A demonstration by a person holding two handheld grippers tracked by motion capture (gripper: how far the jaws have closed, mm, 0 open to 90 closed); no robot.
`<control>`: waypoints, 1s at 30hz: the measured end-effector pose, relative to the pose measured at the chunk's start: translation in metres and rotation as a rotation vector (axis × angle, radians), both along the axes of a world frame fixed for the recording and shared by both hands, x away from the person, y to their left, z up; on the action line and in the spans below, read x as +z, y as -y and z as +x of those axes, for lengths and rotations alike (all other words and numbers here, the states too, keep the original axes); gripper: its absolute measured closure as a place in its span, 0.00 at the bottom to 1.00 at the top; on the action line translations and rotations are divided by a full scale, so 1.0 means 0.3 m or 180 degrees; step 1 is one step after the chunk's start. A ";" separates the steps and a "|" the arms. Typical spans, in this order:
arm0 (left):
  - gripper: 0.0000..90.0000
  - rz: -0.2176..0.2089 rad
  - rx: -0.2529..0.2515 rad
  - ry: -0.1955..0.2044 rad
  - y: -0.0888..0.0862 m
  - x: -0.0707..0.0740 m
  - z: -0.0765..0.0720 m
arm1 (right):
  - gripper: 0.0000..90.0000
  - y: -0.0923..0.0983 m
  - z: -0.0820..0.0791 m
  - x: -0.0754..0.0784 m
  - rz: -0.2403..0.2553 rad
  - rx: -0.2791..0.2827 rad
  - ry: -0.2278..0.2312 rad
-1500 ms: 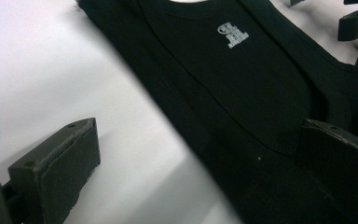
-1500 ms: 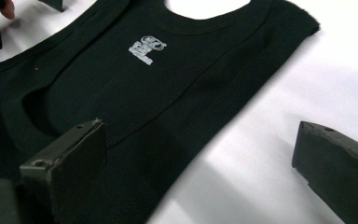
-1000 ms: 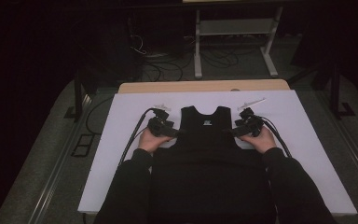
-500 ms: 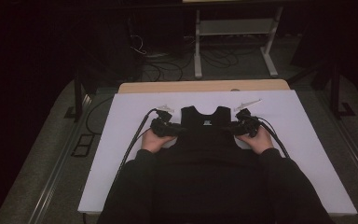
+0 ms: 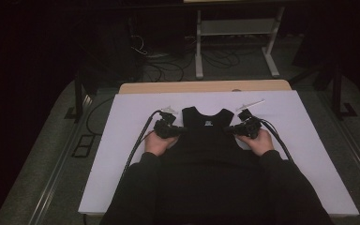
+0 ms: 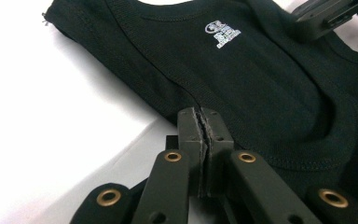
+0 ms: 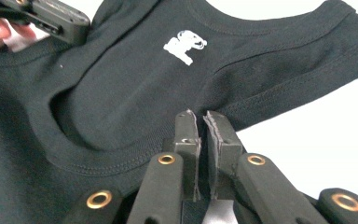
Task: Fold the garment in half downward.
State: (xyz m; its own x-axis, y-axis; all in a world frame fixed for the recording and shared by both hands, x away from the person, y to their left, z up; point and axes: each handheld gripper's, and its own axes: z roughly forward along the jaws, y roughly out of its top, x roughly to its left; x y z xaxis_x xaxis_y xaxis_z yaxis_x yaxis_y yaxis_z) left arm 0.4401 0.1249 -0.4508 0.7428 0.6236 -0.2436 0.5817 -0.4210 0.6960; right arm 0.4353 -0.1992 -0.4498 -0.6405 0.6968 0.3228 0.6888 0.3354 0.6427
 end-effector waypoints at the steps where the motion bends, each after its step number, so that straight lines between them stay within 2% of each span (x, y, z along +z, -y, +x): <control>1: 0.97 -0.0009 0.0001 0.0011 -0.002 0.002 0.000 | 0.92 0.001 -0.001 0.005 0.0018 -0.0015 0.0000; 3: 0.97 -0.0068 0.0062 0.0024 -0.001 0.010 -0.004 | 0.92 0.003 -0.005 0.018 0.0045 -0.0019 0.0034; 13: 0.97 -0.0129 0.0115 0.0177 -0.024 0.081 -0.025 | 0.92 0.013 -0.026 0.080 0.0175 -0.0058 0.0159; 17: 0.97 -0.0153 0.0094 0.0183 -0.029 0.103 -0.037 | 0.92 0.009 -0.034 0.104 0.0167 -0.0052 0.0206; 22: 0.97 -0.0212 0.0095 0.0148 -0.020 0.103 -0.051 | 0.92 -0.006 -0.043 0.132 0.0206 -0.0013 0.0266; 26: 0.97 -0.0191 0.0068 0.0144 -0.019 0.107 -0.057 | 0.92 -0.024 -0.054 0.155 0.0232 0.0046 0.0299; 30: 0.97 -0.0281 0.0077 0.0177 -0.027 0.130 -0.066 | 0.92 -0.037 -0.064 0.183 0.0248 0.0091 0.0341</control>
State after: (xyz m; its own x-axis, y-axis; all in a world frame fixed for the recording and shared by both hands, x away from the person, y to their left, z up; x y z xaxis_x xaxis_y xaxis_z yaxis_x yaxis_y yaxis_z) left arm 0.4202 0.1330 -0.4119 0.7417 0.6194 -0.2573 0.5504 -0.3430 0.7612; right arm 0.4162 -0.1882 -0.3949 -0.6934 0.6534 0.3038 0.6056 0.3001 0.7370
